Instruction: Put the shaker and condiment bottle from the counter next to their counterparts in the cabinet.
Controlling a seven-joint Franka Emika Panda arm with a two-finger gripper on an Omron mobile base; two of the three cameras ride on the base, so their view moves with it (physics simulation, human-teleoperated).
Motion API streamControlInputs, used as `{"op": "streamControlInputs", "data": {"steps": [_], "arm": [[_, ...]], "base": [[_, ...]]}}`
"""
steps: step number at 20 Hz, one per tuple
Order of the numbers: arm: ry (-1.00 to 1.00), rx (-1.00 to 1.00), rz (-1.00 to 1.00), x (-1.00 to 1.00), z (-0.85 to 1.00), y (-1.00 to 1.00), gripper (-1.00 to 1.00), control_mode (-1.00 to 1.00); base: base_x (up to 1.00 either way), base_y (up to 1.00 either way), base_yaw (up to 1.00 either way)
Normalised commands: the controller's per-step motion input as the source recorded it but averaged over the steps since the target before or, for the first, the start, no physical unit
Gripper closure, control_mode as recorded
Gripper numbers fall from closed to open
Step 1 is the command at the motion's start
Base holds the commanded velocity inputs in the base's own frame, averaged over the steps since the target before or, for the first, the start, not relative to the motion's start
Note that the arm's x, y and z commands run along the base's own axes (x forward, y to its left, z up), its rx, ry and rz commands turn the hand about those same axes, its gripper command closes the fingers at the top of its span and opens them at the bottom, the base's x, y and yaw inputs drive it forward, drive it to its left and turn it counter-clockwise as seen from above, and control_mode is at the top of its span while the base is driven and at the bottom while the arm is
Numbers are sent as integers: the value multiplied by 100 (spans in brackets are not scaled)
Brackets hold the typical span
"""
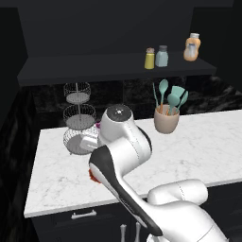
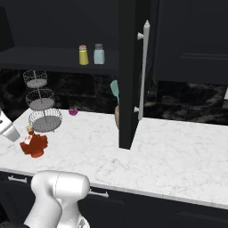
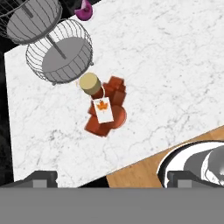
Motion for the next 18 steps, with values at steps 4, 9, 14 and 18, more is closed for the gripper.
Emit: {"op": "streamControlInputs", "data": {"steps": [4, 9, 14, 18], "arm": [[0, 0, 0, 15, -9, 0, -100, -100], [0, 0, 0, 25, 0, 0, -100, -100], [0, 0, 0, 21, -3, 0, -100, -100], [-2, 0, 0, 12, -5, 0, -100, -100]], "base": [[0, 0, 0], [0, 0, 0], [0, 0, 0], [0, 0, 0]]}}
